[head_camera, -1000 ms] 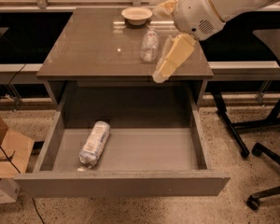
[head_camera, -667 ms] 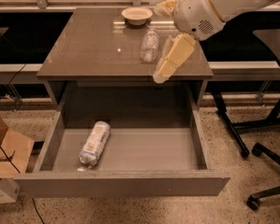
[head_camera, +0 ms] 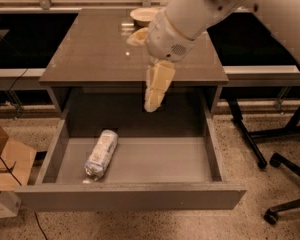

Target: Pick blue plastic bottle from top drawer and place on counter

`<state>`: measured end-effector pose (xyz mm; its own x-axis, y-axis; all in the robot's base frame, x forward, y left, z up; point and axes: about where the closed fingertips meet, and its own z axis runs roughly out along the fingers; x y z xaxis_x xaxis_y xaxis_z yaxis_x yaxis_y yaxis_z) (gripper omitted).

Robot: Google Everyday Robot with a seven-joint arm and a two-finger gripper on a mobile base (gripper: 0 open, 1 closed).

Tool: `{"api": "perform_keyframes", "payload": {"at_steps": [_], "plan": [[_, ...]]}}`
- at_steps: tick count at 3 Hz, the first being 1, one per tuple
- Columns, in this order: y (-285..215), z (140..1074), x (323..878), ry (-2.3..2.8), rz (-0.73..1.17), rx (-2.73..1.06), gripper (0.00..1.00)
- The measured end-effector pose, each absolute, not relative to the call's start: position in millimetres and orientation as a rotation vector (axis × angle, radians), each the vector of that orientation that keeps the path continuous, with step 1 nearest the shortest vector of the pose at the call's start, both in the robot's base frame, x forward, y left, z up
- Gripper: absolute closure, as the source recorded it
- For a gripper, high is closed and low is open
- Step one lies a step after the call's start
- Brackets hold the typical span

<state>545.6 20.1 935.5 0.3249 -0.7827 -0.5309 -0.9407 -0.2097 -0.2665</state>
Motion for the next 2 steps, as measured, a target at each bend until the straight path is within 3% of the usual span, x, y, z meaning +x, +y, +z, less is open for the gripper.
{"api": "perform_keyframes", "payload": {"at_steps": [2], "plan": [[64.6,840.7,524.0,1.487,0.250,-2.309,0.00]]}}
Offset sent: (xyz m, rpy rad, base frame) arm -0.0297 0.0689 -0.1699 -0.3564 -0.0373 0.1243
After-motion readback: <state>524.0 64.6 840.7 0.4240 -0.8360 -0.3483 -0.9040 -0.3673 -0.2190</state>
